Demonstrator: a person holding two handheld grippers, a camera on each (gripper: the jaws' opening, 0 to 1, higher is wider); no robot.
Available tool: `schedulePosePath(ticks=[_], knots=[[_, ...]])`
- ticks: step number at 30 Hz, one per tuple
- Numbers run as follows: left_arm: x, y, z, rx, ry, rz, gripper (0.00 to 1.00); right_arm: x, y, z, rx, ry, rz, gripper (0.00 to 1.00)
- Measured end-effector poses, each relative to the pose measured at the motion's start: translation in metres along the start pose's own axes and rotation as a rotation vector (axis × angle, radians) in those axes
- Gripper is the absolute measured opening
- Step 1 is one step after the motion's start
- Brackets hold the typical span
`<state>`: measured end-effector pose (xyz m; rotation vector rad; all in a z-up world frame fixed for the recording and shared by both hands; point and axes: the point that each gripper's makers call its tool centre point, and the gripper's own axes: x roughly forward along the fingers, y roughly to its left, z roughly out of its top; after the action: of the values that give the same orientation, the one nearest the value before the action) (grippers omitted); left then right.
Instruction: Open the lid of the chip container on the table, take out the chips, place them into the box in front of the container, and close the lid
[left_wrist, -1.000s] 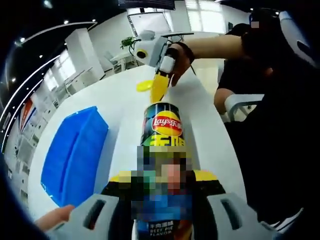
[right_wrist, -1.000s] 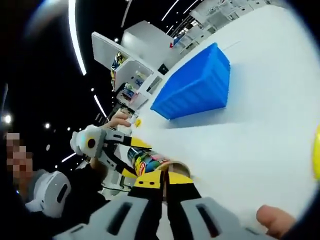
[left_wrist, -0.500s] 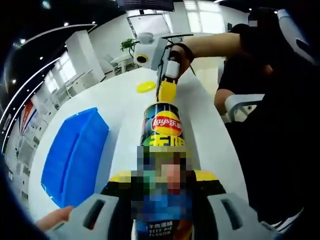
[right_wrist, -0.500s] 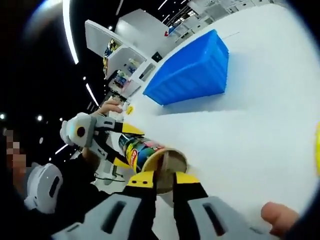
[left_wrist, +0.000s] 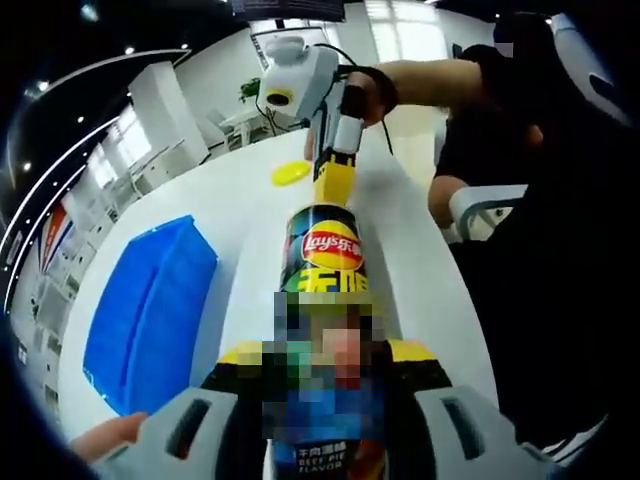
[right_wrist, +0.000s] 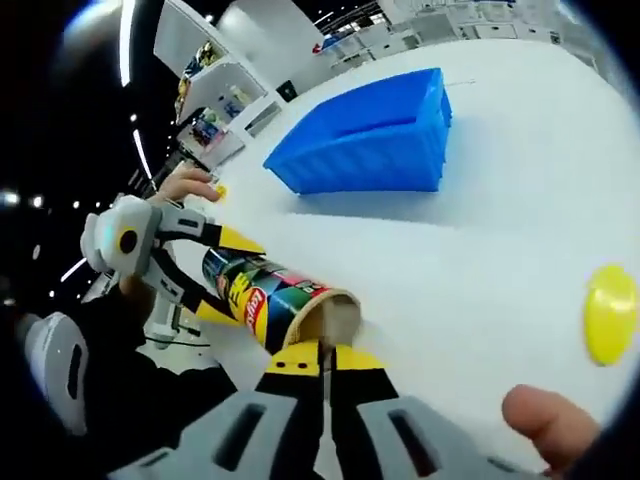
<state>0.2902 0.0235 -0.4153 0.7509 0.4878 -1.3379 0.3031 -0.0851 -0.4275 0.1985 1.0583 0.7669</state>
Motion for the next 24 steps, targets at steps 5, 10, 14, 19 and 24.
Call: schedulePosePath(ticks=[5,10,14,19,24], knots=[[-0.003,0.004,-0.005,-0.017,0.008,0.013,0.43,-0.023,-0.031,-0.002,0.008,-0.051,-0.073,0.0],[-0.002,0.004,-0.004,-0.015,0.007,0.016,0.43,-0.038,-0.05,-0.007,0.048,-0.072,-0.093,0.0],[-0.002,0.004,-0.004,-0.016,0.017,0.013,0.43,-0.042,-0.058,-0.009,0.069,-0.083,-0.099,0.0],[-0.002,0.004,-0.005,-0.016,0.02,0.012,0.43,-0.041,-0.056,-0.008,0.069,-0.103,-0.09,0.01],[-0.002,0.003,-0.005,-0.007,0.022,0.018,0.43,-0.053,-0.055,0.012,-0.041,-0.269,-0.098,0.07]])
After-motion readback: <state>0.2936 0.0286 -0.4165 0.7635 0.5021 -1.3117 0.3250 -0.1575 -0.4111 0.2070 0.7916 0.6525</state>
